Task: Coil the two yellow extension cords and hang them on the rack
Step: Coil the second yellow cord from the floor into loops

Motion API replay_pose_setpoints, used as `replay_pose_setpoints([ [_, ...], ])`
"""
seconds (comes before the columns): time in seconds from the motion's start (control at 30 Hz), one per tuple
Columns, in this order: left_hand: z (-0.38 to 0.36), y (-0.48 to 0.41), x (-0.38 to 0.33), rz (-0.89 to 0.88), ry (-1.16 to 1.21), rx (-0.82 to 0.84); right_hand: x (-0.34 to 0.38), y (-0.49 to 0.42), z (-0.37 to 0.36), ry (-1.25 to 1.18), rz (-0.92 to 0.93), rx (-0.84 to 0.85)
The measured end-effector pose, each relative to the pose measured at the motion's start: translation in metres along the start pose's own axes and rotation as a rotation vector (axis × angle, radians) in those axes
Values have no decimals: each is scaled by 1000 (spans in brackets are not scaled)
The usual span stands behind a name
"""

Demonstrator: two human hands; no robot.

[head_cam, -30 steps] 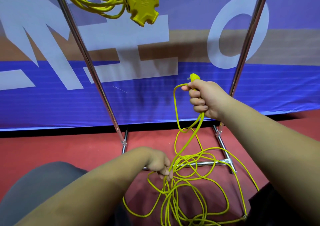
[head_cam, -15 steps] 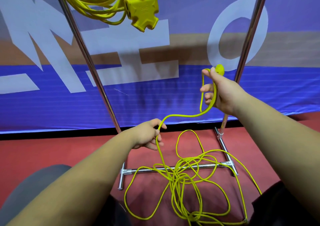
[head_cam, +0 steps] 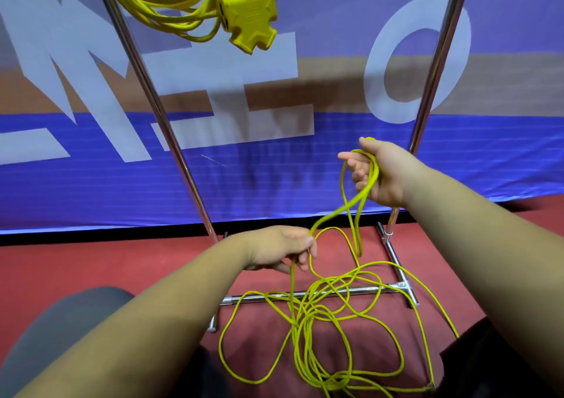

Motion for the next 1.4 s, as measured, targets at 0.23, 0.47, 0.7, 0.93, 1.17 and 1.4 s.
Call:
replay_pose_setpoints([
  [0.23, 1, -1, 10, 18, -147, 90, -3, 3, -6, -32, 39, 72],
  [0.47, -18, -11, 24, 96, -430, 225, -1, 3, -17, -196, -7, 143],
  [0.7, -30, -23, 75, 302, -872, 246, 1, 14, -28, -86, -33, 276],
  [0.93, 28, -20, 33, 333, -790, -167, 20, 21, -15, 217, 121, 185],
  [1.17, 77, 9, -48, 222, 74, -649, 9, 12, -8, 575, 332, 131],
  [1.4, 88, 29, -102, 87, 771, -575, -34, 9, -29, 725, 305, 222],
])
Point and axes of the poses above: each hand's wrist, its own y-axis away from the middle knuckle, its own z-axis out of the back of the hand, x = y × z, the point moved 3 cm from there along -y, towards the middle knuckle, and after that the axes turned 9 degrees about -y, right-handed, at the moved point
